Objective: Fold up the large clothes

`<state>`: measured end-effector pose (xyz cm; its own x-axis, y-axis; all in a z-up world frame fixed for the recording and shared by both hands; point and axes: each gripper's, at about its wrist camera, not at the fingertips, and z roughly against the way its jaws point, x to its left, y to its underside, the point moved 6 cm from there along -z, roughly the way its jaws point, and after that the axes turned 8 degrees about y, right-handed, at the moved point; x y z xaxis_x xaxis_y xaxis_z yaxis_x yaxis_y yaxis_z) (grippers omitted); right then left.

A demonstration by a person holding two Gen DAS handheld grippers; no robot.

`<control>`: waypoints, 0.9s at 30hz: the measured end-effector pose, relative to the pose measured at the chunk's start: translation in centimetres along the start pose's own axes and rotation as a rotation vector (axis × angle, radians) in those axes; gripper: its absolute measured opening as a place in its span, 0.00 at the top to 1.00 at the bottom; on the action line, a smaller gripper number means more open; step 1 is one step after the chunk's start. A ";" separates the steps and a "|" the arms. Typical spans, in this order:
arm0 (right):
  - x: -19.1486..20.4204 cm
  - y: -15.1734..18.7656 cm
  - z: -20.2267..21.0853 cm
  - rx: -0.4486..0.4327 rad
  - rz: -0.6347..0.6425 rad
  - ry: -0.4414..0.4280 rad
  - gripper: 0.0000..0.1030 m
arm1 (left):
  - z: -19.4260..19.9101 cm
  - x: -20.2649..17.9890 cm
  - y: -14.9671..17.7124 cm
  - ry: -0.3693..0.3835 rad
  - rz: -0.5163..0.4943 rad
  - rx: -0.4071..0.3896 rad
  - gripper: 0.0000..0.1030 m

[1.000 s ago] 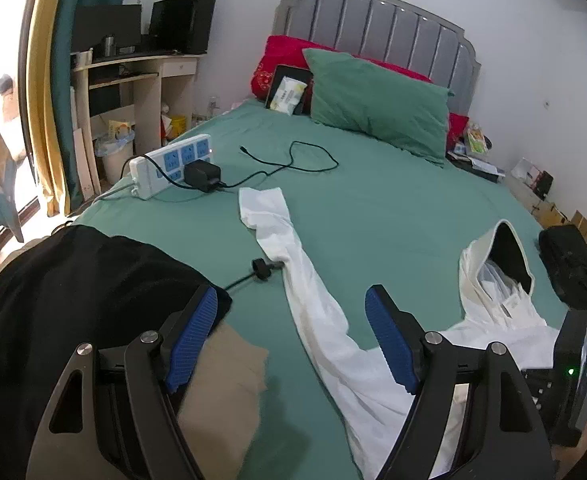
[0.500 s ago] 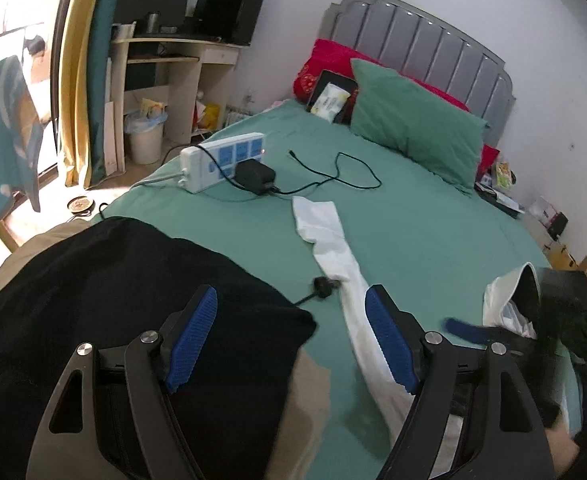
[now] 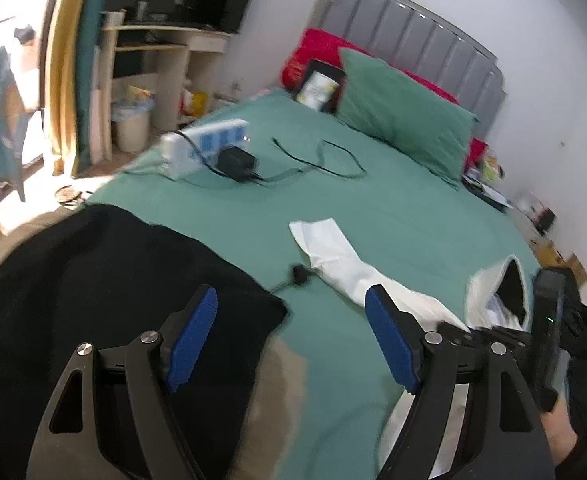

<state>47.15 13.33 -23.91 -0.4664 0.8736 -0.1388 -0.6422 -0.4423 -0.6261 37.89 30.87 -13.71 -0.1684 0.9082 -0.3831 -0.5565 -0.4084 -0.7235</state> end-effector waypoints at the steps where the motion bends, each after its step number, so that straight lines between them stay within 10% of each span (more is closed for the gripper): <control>1: -1.1 1.1 0.8 0.016 -0.008 0.015 0.96 | -0.3 -0.7 0.3 0.015 -0.004 0.012 0.22; 5: -4.4 6.4 2.3 0.143 -0.043 0.034 0.92 | -1.7 -2.7 2.1 0.036 -0.017 0.067 0.22; 9: -6.8 9.3 4.2 0.141 -0.077 0.078 0.42 | -2.7 -2.6 3.1 0.001 -0.025 0.096 0.22; 16: -1.0 1.0 3.6 -0.032 0.065 0.011 0.40 | -3.4 -0.8 2.8 -0.055 -0.002 0.105 0.22; 23: 5.1 -3.7 -5.6 0.046 0.063 -0.127 0.40 | -3.2 0.0 2.5 -0.005 0.027 0.126 0.22; 26: 5.4 -3.8 -8.9 0.115 0.006 -0.147 0.69 | -3.5 -0.2 2.5 -0.009 0.023 0.133 0.22; 27: 5.1 -4.2 -8.7 0.091 0.007 -0.122 0.98 | -3.5 -0.2 2.5 -0.010 0.020 0.135 0.22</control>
<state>52.75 21.42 -28.70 -0.5381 0.8417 -0.0450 -0.6884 -0.4697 -0.5527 39.41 29.32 -17.40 -0.1884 0.9012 -0.3903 -0.6571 -0.4110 -0.6319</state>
